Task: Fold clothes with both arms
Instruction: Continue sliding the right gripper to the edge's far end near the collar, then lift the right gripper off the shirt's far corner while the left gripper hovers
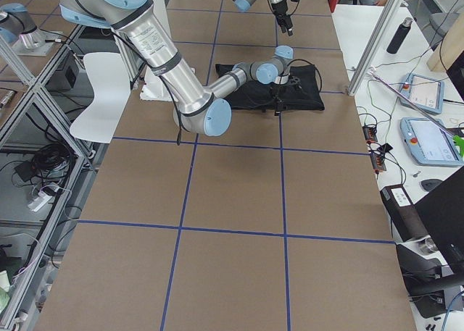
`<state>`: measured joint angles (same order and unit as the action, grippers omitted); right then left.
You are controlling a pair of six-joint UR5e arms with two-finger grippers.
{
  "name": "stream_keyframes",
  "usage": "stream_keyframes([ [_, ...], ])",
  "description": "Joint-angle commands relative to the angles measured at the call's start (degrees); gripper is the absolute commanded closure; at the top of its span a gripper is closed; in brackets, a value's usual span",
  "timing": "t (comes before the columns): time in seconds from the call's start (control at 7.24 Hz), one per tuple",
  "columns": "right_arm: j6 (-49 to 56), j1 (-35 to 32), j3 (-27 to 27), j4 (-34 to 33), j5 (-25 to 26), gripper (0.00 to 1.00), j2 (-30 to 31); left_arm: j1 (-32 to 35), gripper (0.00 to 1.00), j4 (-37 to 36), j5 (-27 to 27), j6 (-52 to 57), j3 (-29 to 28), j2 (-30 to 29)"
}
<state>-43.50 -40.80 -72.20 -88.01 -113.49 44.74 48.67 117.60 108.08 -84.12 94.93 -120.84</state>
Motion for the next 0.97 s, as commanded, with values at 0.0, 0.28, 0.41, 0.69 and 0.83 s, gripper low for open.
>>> stream_keyframes([
  [0.0, 2.00, -2.44, 0.04, -0.31, -0.85, 0.00, 0.61, 0.02, 0.00, 0.00, -0.06, 0.01, 0.08, -0.27],
  [0.28, 2.72, -4.72, -0.40, -0.23, -3.21, 0.00, 1.57, 0.19, 0.00, -0.09, -0.06, 0.01, 0.08, -0.36],
  [0.41, 2.54, -5.51, -0.83, -0.32, -4.96, 0.00, 0.79, 0.37, 0.00, -0.09, -0.06, 0.10, 0.08, -0.36],
  [0.69, 1.84, -5.43, 1.43, 0.38, -4.54, 0.00, -2.89, 1.07, 0.00, -0.09, 0.02, 0.19, 0.08, -0.27],
  [0.83, 1.84, -5.43, 4.58, 0.56, -3.50, 0.00, -5.78, 1.16, 0.00, -0.18, 0.02, 0.19, 0.08, -0.27],
])
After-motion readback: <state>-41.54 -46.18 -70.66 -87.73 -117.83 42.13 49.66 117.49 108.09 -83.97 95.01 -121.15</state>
